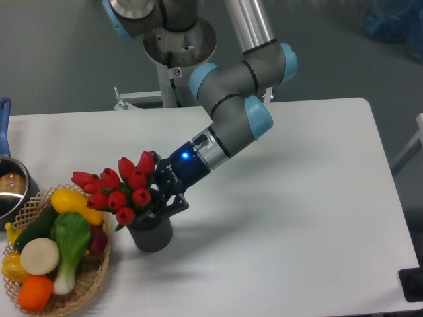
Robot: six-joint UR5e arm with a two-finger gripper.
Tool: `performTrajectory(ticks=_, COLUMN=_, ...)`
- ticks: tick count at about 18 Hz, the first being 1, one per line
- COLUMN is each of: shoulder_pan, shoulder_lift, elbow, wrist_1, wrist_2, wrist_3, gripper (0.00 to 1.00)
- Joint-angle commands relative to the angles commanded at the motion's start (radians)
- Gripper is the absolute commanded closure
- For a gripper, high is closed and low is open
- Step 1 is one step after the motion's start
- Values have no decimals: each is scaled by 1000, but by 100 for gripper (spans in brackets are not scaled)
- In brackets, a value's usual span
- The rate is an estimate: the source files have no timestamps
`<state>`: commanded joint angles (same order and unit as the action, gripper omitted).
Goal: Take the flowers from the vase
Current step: 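Close the gripper on the tulip stems and tilt the bouquet, then lift the gripped tulips upward, drawing the stems out of the vase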
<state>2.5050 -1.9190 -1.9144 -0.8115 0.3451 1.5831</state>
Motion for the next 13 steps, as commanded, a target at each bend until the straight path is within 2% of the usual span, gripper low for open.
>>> performTrajectory(ticks=3, shoulder_pan=0, shoulder_lift=2, elbow=-5, wrist_1=0, wrist_2=0, wrist_3=0, gripper=66)
performTrajectory(ticks=13, shoulder_pan=9, shoulder_lift=12, elbow=-11, wrist_1=-2, wrist_2=-9, wrist_3=-12, gripper=67)
